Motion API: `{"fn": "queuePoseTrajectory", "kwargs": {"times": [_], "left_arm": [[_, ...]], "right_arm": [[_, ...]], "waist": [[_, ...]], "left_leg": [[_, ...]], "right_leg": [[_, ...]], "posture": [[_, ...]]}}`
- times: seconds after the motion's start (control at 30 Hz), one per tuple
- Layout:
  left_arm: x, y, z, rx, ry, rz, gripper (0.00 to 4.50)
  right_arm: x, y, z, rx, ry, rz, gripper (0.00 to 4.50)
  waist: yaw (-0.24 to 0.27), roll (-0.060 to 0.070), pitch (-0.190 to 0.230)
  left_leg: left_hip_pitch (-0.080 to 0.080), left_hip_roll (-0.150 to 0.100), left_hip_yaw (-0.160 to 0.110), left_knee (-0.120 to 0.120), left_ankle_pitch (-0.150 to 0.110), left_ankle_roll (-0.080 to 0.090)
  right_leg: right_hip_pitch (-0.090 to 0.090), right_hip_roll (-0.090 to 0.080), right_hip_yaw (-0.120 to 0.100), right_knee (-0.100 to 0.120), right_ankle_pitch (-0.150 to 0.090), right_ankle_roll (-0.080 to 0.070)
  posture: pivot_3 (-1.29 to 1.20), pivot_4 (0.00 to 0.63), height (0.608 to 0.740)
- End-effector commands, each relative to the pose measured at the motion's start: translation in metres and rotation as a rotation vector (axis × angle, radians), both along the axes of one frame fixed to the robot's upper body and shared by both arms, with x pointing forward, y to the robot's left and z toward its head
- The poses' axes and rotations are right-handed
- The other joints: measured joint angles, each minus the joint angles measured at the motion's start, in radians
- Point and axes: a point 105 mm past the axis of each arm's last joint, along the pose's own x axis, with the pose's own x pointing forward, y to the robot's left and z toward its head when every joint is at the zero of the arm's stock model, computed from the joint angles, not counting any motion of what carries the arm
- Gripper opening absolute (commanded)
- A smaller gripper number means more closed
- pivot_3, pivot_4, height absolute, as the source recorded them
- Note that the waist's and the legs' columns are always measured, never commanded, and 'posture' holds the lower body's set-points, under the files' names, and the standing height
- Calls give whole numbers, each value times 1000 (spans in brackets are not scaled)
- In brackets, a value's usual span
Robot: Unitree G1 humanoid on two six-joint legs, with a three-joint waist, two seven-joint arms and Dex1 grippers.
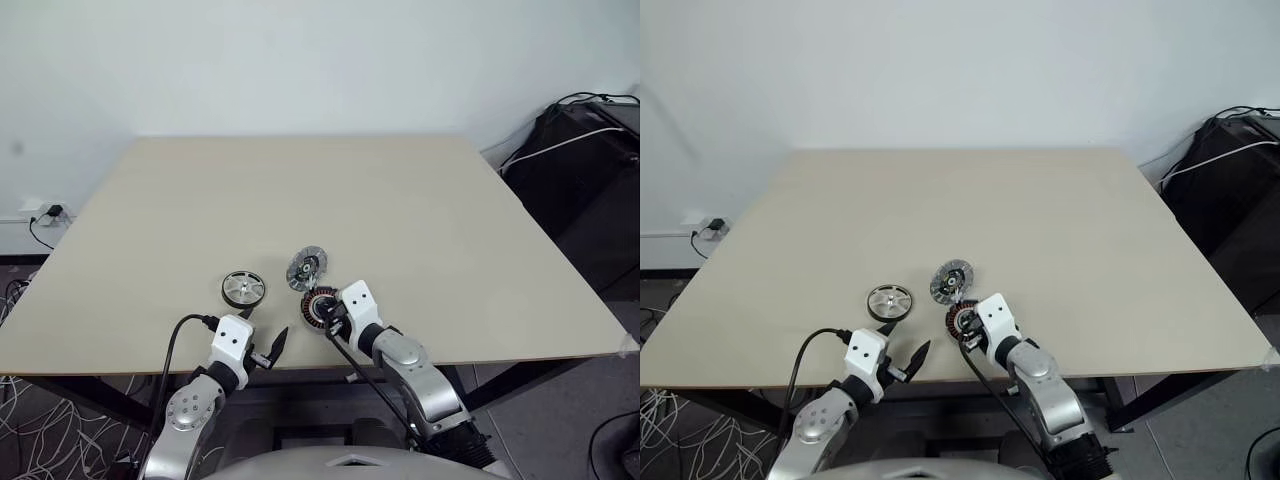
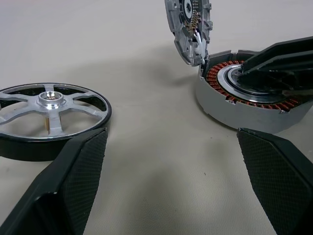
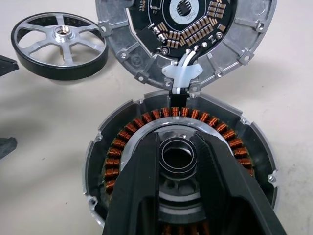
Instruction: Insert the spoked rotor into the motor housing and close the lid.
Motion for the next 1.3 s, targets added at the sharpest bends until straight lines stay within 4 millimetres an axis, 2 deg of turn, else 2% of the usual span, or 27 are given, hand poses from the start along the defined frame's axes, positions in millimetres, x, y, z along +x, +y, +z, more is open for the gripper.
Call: {"fn": "queuePoseTrajectory", "kwargs": {"times": [0.03,0.1,0.23,0.3,0.47,0.57,0.77,1.0,1.3], "left_arm": [[5,-3,12,-6,-49,-5,4500],[5,-2,13,-5,-49,-4,4500],[5,-2,13,-4,-49,-3,4500],[5,-2,12,-3,-46,-3,4500],[5,-2,11,-3,-43,-6,4500],[6,-3,11,-3,-43,-11,4500],[6,-4,11,-6,-45,-11,4500],[5,-2,10,-5,-40,0,4500],[5,-3,9,-7,-36,-1,4500]], "right_arm": [[5,0,7,8,-34,-6,983],[4,1,7,11,-31,3,983],[1,1,9,21,-30,11,2016],[-1,0,18,41,-48,22,2660],[1,-3,41,83,-99,28,2660],[7,-3,52,80,-131,4,2020],[15,3,52,4,-146,-1,30],[9,7,34,-115,-79,59,30],[6,1,31,-146,-51,63,30]], "waist": [[0,0,0],[0,0,0],[0,0,0],[1,0,0],[0,0,0],[0,0,0],[1,0,0],[1,0,0],[1,0,0]], "left_leg": [[0,0,0,0,0,0],[0,0,0,0,0,0],[0,0,0,0,0,0],[0,0,0,0,0,0],[0,0,0,0,0,0],[0,0,0,0,0,0],[0,0,0,0,0,0],[0,0,0,0,1,2],[0,0,0,0,1,1]], "right_leg": [[0,0,0,0,0,0],[0,0,0,0,0,0],[0,0,0,0,0,0],[0,0,0,0,0,0],[0,0,0,0,0,0],[0,1,0,0,-1,3],[0,0,0,0,0,0],[0,0,0,0,0,0],[0,0,0,0,0,0]], "posture": [[0,0,740],[0,0,740],[0,0,740],[0,0,740],[0,0,740],[0,0,740],[0,0,740],[0,0,740],[0,0,740]]}}
